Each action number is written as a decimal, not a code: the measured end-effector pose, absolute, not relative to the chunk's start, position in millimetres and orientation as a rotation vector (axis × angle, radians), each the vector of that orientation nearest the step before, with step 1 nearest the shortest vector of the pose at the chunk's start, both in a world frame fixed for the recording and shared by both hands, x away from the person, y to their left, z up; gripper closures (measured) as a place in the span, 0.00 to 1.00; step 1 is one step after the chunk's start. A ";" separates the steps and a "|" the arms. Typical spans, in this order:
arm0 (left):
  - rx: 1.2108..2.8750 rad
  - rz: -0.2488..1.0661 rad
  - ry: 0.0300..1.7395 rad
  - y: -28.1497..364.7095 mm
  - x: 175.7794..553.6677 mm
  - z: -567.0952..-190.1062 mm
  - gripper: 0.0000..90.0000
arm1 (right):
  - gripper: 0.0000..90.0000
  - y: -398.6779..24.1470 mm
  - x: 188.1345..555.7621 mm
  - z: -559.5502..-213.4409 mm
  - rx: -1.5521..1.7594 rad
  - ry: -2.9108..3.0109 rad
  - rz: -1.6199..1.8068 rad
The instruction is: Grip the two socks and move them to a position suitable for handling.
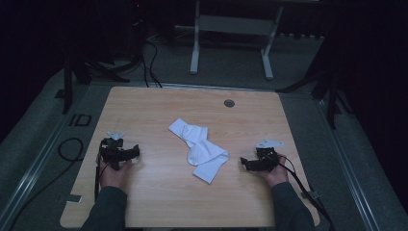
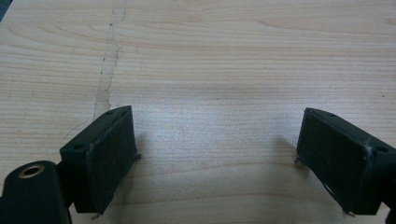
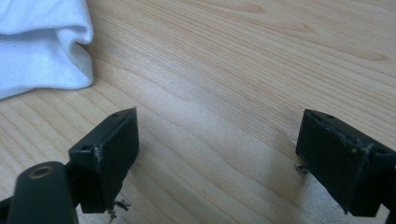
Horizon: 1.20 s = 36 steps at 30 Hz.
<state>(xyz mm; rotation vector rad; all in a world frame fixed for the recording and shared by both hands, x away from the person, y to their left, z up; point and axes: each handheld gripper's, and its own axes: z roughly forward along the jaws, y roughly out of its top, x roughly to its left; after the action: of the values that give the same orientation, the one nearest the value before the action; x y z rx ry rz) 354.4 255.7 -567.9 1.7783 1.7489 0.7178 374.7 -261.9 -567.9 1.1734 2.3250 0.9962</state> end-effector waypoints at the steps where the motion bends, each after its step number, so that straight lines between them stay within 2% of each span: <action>1: 1.778 0.718 1.749 255.6 354.4 -567.9 0.13 | 0.14 -261.9 374.8 -567.9 1.172 2.325 0.996; 10: 1.779 0.717 1.748 255.6 354.4 -567.8 0.14 | 0.15 -262.6 376.0 -567.0 1.152 2.351 0.993; 12: 1.779 0.718 1.748 255.6 354.4 -567.8 0.14 | 0.18 -262.3 376.4 -565.0 1.152 2.369 0.979; 13: 1.780 0.717 1.748 255.6 354.4 -567.8 0.14 | 0.28 -262.2 375.8 -562.2 1.144 2.388 0.966; 14: 1.778 0.718 1.748 255.6 354.4 -567.9 0.14 | 0.28 -262.2 375.8 -562.2 1.144 2.388 0.966; 15: 1.780 0.718 1.745 255.6 354.3 -567.9 0.14 | 0.36 -262.2 374.8 -559.3 1.131 2.411 0.953; 16: 1.780 0.718 1.745 255.6 354.3 -567.9 0.14 | 0.36 -262.2 374.8 -559.3 1.131 2.411 0.953; 22: 1.780 0.718 1.745 255.6 354.3 -567.9 0.14 | 0.64 -258.5 367.7 -546.5 1.011 2.495 0.832; 23: 1.779 0.717 1.745 255.5 354.3 -567.9 0.14 | 0.64 -258.5 367.7 -546.5 1.011 2.495 0.832; 29: 1.779 0.718 1.745 255.5 354.3 -567.9 0.14 | 0.94 -252.7 363.2 -534.0 0.929 2.545 0.793; 31: 1.779 0.717 1.745 255.5 354.3 -567.9 0.14 | 0.99 -249.7 363.3 -530.8 0.905 2.560 0.801; 36: 1.780 0.717 1.745 255.5 354.3 -567.9 0.14 | 0.99 -229.9 361.7 -521.7 0.803 2.592 0.786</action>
<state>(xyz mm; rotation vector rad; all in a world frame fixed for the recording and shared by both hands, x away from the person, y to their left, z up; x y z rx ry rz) 354.3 255.5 -567.9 1.7796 1.7446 0.7174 361.7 -229.9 -521.7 0.8034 2.5917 0.7856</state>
